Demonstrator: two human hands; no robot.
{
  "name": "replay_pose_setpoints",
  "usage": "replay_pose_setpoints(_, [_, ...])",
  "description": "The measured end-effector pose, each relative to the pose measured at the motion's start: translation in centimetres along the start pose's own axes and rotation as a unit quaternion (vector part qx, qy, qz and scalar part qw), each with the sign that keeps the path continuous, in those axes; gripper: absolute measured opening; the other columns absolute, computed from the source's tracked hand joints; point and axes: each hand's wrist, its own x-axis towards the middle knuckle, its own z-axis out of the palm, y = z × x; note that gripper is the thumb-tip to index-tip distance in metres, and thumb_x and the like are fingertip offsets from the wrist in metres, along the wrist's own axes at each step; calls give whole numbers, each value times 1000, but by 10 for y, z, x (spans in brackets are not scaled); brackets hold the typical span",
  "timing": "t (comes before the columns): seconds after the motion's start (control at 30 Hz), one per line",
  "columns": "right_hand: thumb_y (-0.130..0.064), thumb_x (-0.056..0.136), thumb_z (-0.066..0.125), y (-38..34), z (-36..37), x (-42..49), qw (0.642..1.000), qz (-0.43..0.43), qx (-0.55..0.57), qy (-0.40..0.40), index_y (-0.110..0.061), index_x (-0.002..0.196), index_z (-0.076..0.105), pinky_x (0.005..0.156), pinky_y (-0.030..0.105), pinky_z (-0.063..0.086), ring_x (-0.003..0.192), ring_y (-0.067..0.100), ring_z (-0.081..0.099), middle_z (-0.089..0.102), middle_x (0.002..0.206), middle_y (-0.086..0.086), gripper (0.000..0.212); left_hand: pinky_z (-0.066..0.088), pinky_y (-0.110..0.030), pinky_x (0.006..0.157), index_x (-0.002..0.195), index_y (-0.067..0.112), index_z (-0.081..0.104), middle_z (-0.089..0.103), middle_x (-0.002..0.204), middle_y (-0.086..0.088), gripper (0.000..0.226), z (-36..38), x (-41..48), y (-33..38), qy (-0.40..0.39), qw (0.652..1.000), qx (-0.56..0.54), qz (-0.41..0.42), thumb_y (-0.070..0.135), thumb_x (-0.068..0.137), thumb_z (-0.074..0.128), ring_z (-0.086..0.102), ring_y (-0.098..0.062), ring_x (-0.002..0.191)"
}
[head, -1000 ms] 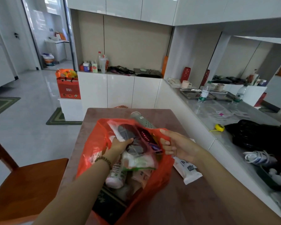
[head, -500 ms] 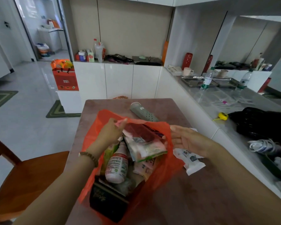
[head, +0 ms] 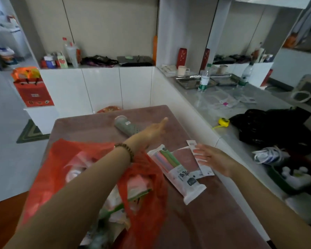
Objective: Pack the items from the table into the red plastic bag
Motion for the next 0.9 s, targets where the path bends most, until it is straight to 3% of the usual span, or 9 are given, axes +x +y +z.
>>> replay_pose_setpoints(0.17, [-32, 86, 64, 48, -45, 58, 992, 44, -75, 92, -13, 102, 62, 87, 44, 53, 95, 27, 65, 68, 109, 14, 24, 39, -51, 106, 86, 26, 50, 56, 91, 1, 24, 53, 78, -62, -36, 993, 81, -80, 43, 97, 39, 56, -24, 105])
replay_pose_setpoints(0.3, [-25, 85, 68, 77, -70, 98, 983, 84, -105, 128, -15, 107, 50, 62, 26, 53, 94, 24, 62, 60, 108, 2, 31, 52, -28, 76, 133, -4, 43, 60, 120, -21, 47, 93, 115, -95, -12, 988, -9, -155, 30, 101, 38, 61, -13, 89])
replay_pose_setpoints(0.37, [-25, 85, 68, 91, -78, 117, 975, 102, -132, 149, -14, 105, 47, 47, 17, 45, 85, 20, 59, 56, 102, 0, 31, 47, -29, 89, 139, -6, 34, 51, 134, -21, 51, 107, 127, -110, -18, 981, 24, -193, 27, 100, 40, 55, -21, 104])
replay_pose_setpoints(0.43, [-31, 86, 66, 105, -83, 134, 970, 108, -155, 151, -8, 107, 53, 49, 21, 48, 83, 21, 62, 63, 106, 4, 33, 43, -32, 102, 135, -12, 39, 54, 131, -23, 64, 114, 144, -117, 7, 967, -129, -218, 10, 83, 67, 56, -24, 109])
replay_pose_setpoints(0.5, [-36, 86, 64, 119, -87, 151, 963, 117, -190, 149, -7, 114, 60, 61, 29, 56, 87, 25, 66, 68, 110, 10, 40, 51, -29, 81, 110, -16, 58, 66, 107, -24, 68, 114, 156, -121, -14, 977, -169, -129, -2, 49, 86, 64, -25, 91])
replay_pose_setpoints(0.57, [-32, 86, 65, 127, -86, 161, 951, 102, -247, 155, -9, 118, 61, 74, 32, 54, 98, 28, 66, 67, 116, 11, 40, 51, -32, 79, 118, -4, 57, 62, 108, -18, 43, 123, 164, -132, 26, 950, -172, -258, 14, 82, 71, 59, -24, 90])
replay_pose_setpoints(0.67, [-30, 78, 73, 134, -77, 169, 921, 65, -340, 179, -14, 118, 61, 93, 33, 41, 109, 27, 60, 68, 116, 5, 45, 49, -38, 92, 143, -4, 27, 51, 134, -20, 77, 136, 190, -153, 75, 940, -106, -315, 30, 86, 66, 55, -31, 115])
replay_pose_setpoints(0.77, [-30, 73, 77, 137, -72, 176, 920, 73, -332, 195, -18, 118, 59, 93, 35, 42, 112, 27, 54, 66, 117, 2, 50, 46, -40, 102, 142, -1, 29, 48, 136, -17, 94, 141, 208, -161, 91, 943, -68, -312, 34, 70, 79, 52, -34, 122])
replay_pose_setpoints(0.9, [-12, 76, 76, 134, -70, 183, 962, 86, -212, 147, -15, 118, 55, 67, 24, 55, 96, 18, 59, 62, 120, 8, 47, 50, -35, 96, 119, 4, 56, 60, 121, -8, 54, 145, 212, -161, 71, 961, -16, -267, 20, 73, 79, 59, -29, 114])
